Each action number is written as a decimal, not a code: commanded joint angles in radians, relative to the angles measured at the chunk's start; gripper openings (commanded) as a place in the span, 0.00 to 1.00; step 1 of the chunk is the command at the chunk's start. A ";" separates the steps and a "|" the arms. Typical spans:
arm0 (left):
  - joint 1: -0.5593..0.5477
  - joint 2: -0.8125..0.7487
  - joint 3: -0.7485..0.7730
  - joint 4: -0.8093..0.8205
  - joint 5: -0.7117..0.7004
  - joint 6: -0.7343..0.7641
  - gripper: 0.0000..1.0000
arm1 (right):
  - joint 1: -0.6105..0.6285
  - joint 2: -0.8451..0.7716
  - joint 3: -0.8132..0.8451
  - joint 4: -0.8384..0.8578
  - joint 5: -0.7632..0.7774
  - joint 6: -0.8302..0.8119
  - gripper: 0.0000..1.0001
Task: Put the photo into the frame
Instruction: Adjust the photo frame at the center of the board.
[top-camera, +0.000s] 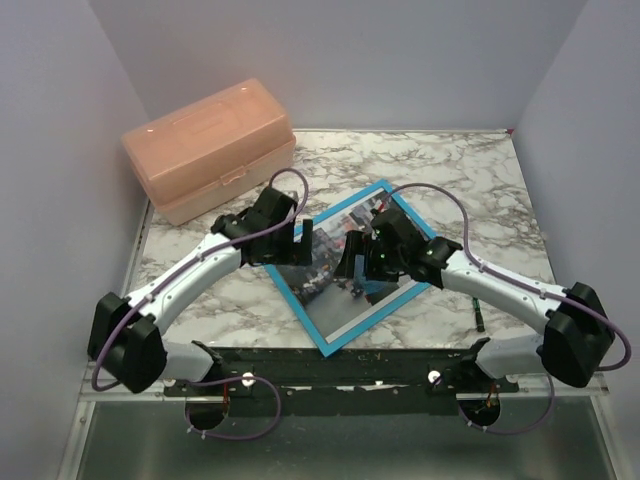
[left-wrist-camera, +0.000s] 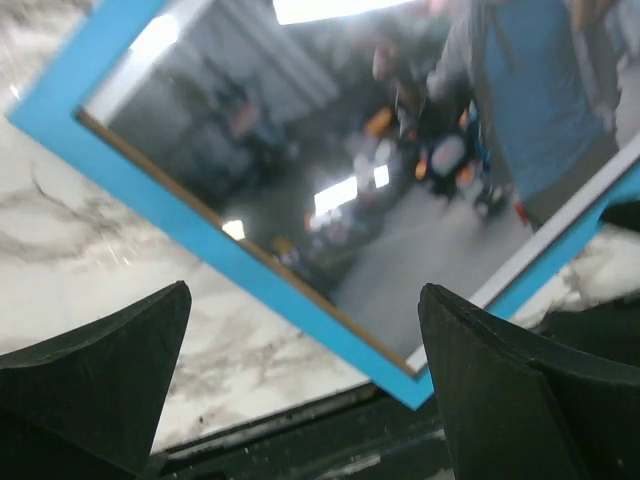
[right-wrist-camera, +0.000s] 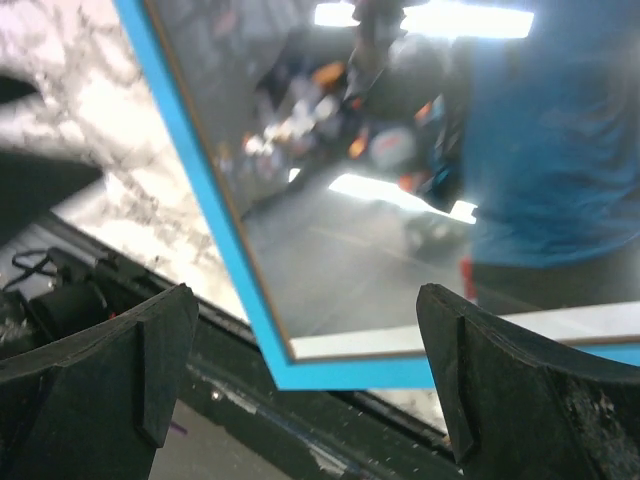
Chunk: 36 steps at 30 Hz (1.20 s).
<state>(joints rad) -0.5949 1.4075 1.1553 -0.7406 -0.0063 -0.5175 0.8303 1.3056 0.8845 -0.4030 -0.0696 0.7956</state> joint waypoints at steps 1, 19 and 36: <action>0.005 -0.148 -0.237 0.091 0.218 -0.122 0.99 | -0.150 0.071 0.079 -0.076 -0.092 -0.158 1.00; 0.063 -0.234 -0.648 0.405 0.455 -0.300 0.98 | -0.783 0.472 0.402 -0.184 -0.102 -0.358 1.00; 0.162 -0.048 -0.578 0.546 0.567 -0.264 0.98 | -0.804 0.560 0.298 -0.094 -0.145 -0.399 1.00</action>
<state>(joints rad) -0.4549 1.2915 0.5350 -0.2375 0.5354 -0.8154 0.0311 1.8755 1.2491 -0.5140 -0.2039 0.4164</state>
